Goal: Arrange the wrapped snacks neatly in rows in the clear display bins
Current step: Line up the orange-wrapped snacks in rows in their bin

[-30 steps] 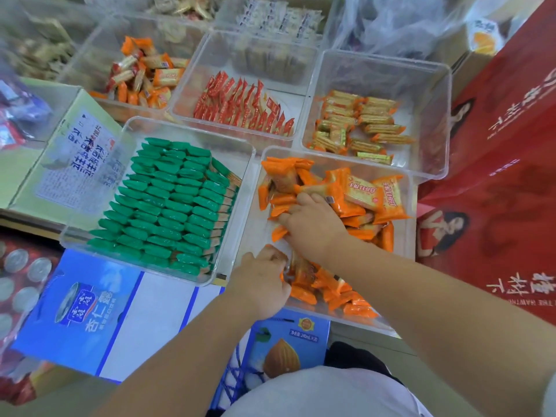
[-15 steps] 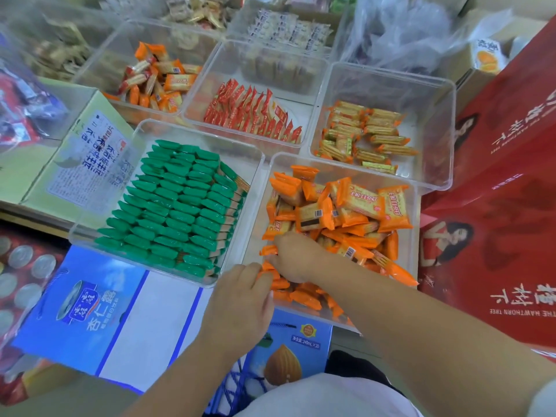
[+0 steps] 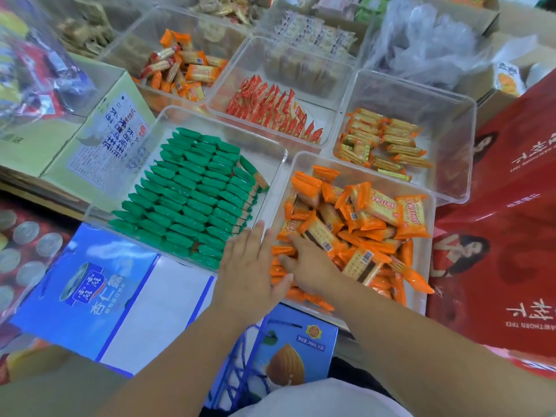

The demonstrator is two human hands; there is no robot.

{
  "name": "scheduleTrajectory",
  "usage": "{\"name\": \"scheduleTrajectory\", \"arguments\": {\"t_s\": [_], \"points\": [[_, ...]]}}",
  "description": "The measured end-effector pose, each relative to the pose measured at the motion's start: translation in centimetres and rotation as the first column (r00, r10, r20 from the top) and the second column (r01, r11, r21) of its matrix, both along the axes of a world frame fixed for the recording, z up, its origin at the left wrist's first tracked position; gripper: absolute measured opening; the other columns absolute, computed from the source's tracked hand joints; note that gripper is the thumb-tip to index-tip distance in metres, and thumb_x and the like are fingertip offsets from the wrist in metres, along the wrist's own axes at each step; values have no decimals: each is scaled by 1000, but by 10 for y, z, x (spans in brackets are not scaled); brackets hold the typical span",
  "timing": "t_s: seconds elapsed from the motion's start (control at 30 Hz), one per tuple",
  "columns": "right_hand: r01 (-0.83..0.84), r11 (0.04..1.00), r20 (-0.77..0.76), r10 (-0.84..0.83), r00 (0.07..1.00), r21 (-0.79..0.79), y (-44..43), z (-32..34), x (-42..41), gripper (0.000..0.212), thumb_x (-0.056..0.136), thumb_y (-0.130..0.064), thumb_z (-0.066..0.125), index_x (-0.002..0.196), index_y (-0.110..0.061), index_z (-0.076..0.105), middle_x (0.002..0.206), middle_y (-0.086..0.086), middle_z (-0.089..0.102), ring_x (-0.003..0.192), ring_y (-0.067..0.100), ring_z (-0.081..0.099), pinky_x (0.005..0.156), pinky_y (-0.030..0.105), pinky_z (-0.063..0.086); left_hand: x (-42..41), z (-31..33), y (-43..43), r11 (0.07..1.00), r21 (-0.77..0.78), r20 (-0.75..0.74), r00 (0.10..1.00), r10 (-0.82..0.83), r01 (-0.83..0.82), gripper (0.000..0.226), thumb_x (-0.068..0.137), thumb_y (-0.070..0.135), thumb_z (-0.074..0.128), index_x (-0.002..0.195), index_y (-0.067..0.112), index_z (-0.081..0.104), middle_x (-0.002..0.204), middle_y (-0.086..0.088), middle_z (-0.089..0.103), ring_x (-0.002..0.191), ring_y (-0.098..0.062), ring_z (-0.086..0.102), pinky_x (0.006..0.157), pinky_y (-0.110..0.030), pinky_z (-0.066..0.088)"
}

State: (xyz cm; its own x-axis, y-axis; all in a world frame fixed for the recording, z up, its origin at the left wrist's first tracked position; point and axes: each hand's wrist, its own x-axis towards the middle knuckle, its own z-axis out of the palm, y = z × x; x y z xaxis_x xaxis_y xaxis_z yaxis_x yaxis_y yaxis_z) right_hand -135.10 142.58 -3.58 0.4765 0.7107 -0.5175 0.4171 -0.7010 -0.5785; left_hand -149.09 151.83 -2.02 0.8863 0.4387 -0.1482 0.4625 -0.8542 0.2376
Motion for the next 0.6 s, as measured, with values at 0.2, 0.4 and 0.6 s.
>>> {"name": "scheduleTrajectory", "arguments": {"t_s": [0.2, 0.4, 0.6], "points": [[230, 970, -31, -228, 973, 81, -37, 6, -12, 31, 100, -42, 51, 126, -26, 61, 122, 1, 66, 110, 20, 62, 97, 43, 50, -3, -10, 1, 1000, 19, -11, 1000, -10, 10, 88, 89, 60, 40, 157, 7, 25, 158, -12, 37, 145, -37, 31, 114, -57, 35], [476, 866, -509, -482, 713, -154, -19, 9, -3, 40, 99, -57, 41, 114, -28, 63, 112, 2, 70, 107, 25, 66, 97, 48, 52, -1, -11, 0, 1000, 26, -37, 999, -1, 2, 88, 82, 52, 47, 155, 5, 31, 152, -11, 46, 141, -37, 37, 107, -54, 45], [572, 737, -660, -634, 402, -360, 1, 11, 6, 44, 99, -59, 45, 129, -27, 52, 126, 5, 68, 114, 27, 64, 103, 51, 49, -1, -9, 1, 999, 46, -39, 999, -13, 15, 88, 77, 48, 56, 151, 3, 39, 147, -11, 51, 137, -37, 39, 100, -50, 50]]}}
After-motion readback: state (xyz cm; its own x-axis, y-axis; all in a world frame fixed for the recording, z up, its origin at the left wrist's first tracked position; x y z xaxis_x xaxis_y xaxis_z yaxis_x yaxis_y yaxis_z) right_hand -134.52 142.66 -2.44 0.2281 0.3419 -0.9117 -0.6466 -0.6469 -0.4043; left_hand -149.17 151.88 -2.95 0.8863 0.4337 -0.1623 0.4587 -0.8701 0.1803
